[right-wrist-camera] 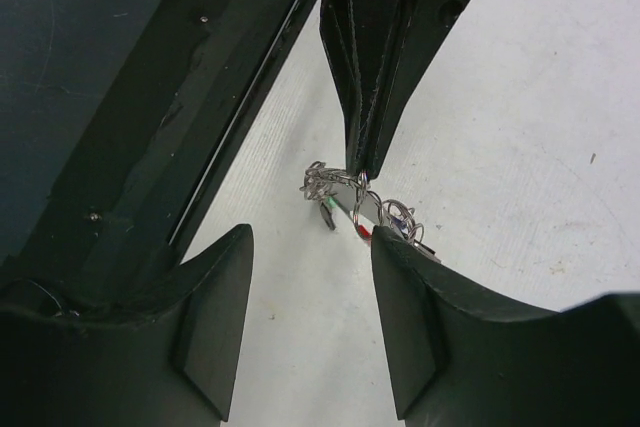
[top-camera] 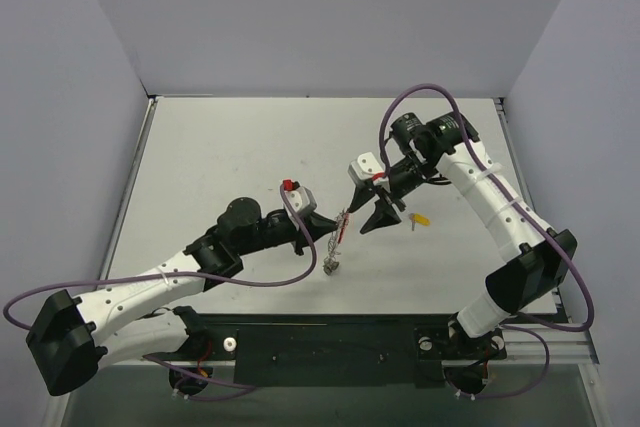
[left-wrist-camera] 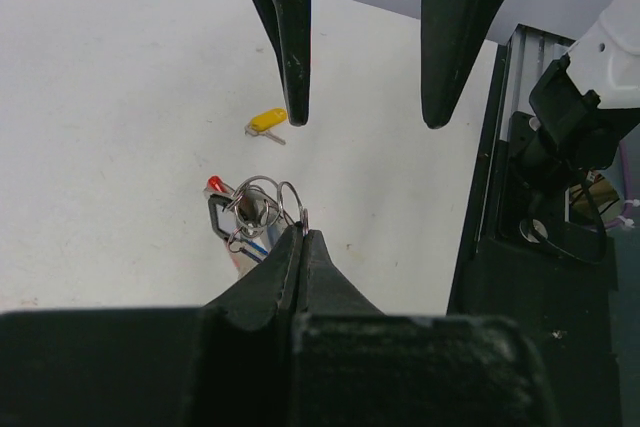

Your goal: Put the keys on the keyring

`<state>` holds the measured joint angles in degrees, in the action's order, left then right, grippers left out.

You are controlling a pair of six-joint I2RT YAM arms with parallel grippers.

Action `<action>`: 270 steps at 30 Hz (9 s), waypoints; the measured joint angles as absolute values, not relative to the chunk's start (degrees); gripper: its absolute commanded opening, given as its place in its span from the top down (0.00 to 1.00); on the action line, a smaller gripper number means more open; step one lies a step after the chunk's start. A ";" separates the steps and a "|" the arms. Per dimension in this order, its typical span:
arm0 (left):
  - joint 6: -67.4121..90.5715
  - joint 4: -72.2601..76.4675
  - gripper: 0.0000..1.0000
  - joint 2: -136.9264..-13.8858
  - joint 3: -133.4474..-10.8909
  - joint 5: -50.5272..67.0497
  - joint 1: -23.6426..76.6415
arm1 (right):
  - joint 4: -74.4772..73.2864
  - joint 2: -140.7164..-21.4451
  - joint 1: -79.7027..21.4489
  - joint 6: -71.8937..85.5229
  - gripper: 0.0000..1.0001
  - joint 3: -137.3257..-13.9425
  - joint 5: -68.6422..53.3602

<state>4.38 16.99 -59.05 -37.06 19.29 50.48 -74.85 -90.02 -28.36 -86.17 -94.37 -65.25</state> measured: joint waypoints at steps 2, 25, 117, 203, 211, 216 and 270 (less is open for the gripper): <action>5.39 18.44 1.00 -59.05 -36.16 18.94 50.92 | -74.87 -90.11 -28.58 -85.97 0.55 -94.08 -65.43; 13.41 31.40 1.00 -60.75 -31.40 17.58 52.05 | -57.23 -84.42 -32.18 -58.30 0.60 -83.94 -57.25; 24.12 52.21 1.00 -56.69 -23.66 26.00 52.47 | -75.24 -83.66 -37.85 -73.95 0.60 -92.88 -59.79; 5.04 42.57 1.00 -55.27 -24.62 39.48 51.90 | -72.95 -76.03 -34.37 -71.77 0.58 -88.62 -61.36; 6.79 44.07 1.00 -56.31 -25.26 40.16 51.70 | -74.70 -76.05 -35.73 -75.79 0.59 -88.03 -59.11; 10.09 48.53 1.00 -58.70 -25.26 40.14 51.66 | -74.85 -76.05 -35.73 -75.09 0.59 -87.11 -58.96; 47.13 46.52 1.00 -57.23 -26.17 -4.05 59.92 | -47.88 -81.21 -28.99 -9.58 0.61 -87.07 -67.92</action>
<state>47.13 46.52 -57.23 -26.17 -4.05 59.92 -47.88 -81.21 -28.99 -9.58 -87.07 -67.92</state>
